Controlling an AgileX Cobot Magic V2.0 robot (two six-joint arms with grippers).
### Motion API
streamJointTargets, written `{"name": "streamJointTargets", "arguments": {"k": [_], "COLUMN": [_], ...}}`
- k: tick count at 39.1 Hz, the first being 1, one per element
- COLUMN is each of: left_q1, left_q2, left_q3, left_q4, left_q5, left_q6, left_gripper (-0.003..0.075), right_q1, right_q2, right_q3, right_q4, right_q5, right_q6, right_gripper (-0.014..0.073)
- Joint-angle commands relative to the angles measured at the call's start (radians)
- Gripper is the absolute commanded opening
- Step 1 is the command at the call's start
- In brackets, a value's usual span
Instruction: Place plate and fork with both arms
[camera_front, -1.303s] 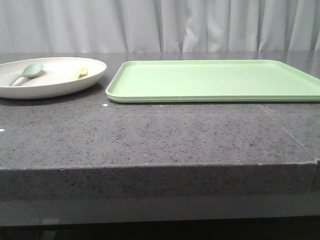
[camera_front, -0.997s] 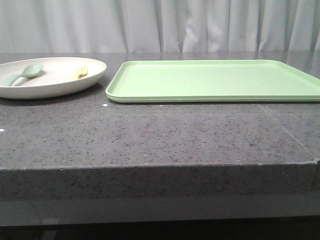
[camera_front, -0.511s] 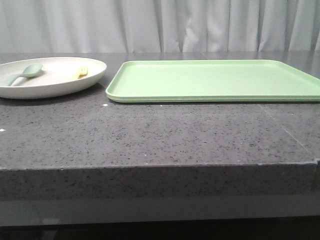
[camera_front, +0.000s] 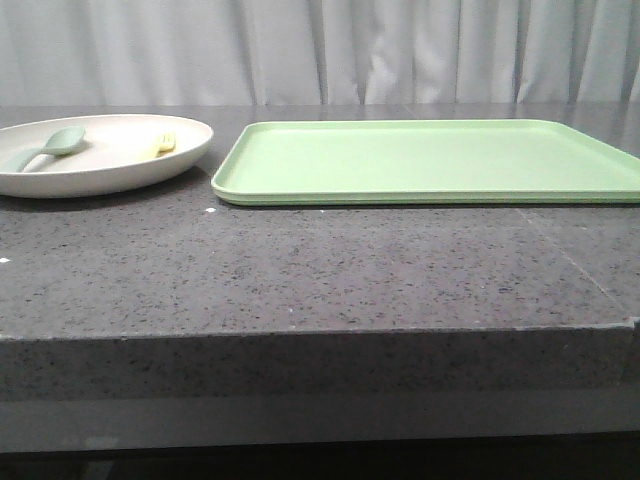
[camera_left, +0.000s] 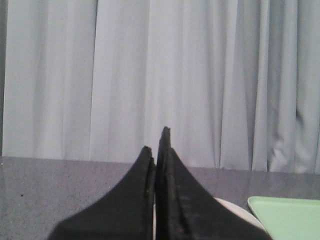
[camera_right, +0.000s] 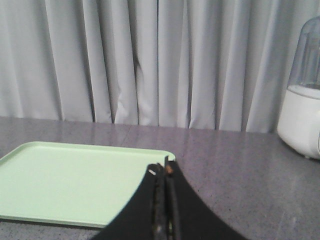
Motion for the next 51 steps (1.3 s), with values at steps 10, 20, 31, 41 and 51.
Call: {"name": "streamJointTargets", "arguments": {"k": [10,20,31,41,51], "left_q1": [-0.001,-0.001,-0.001,-0.001,-0.001], "left_q2": [0.250,0.310,0.310,0.310,0.310], "left_q3": [-0.151,-0.143,-0.143,-0.143,-0.143], "left_q4": [-0.003,-0.003,-0.003,0.079,0.114], "left_q5": [0.137,0.139,0.139,0.122,0.078], "left_q6": [-0.009,-0.009,-0.009,-0.009,-0.009], "left_gripper": [-0.0018,-0.0018,-0.0018,0.0265,0.0618], "right_q1": [0.001,0.001,0.001,0.001,0.001], "right_q2": [0.319,0.397,0.397,0.397,0.397], "right_q3": [-0.147,-0.147,-0.147,-0.147,-0.147], "right_q4": [-0.001,-0.001,-0.001,-0.002,-0.002], "right_q5": [0.041,0.001,0.002,0.002,0.002], "right_q6": [-0.005,-0.005,-0.005,-0.005,-0.005], "right_gripper": [-0.0068,-0.0068,-0.0068,0.0198,0.0645]}}
